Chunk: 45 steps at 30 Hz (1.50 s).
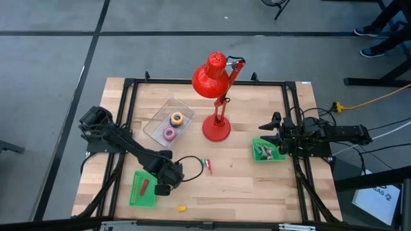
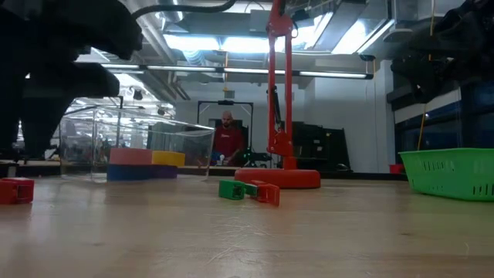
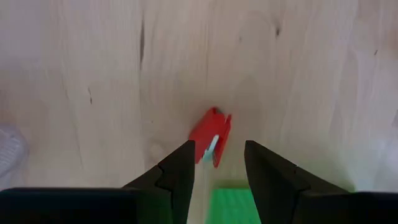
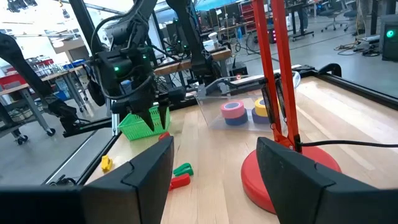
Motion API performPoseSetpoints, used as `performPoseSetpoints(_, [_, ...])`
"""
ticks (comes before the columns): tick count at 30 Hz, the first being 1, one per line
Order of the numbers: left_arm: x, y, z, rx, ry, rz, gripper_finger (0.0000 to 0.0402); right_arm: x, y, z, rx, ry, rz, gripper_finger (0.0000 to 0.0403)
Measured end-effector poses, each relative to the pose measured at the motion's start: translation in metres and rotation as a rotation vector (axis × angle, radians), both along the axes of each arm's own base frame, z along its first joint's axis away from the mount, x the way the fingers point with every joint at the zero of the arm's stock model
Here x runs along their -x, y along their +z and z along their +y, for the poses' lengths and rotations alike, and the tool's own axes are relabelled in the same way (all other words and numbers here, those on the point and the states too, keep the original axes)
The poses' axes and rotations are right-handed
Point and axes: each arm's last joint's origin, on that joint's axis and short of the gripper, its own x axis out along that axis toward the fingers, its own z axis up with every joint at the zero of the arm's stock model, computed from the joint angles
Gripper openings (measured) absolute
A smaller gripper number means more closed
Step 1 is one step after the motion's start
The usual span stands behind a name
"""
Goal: Pick and place Stapler, Stapler remover, tape
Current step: Put the bottom red stapler into the bottom green basket
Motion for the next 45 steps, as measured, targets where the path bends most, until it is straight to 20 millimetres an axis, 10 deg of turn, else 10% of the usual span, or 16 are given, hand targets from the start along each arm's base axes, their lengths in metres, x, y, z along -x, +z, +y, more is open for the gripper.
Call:
performPoseSetpoints(22, [-0.006,-0.038,0.002,0.036,-0.017,0.057,0.0228,0.0,0.0,0.0,0.0,-0.001,0.0,0.0232])
performPoseSetpoints(36, [-0.007,-0.041,0.004,0.019,0.135,0.07,0.0048,0.0,0.0,0.0,0.0,-0.001,-0.001,0.0232])
performPoseSetpoints(45, [-0.018,-0.031,-0.004,0.082,0.205,0.023,0.0048,0.0,0.001,0.0,-0.001,-0.001,-0.001,0.0232])
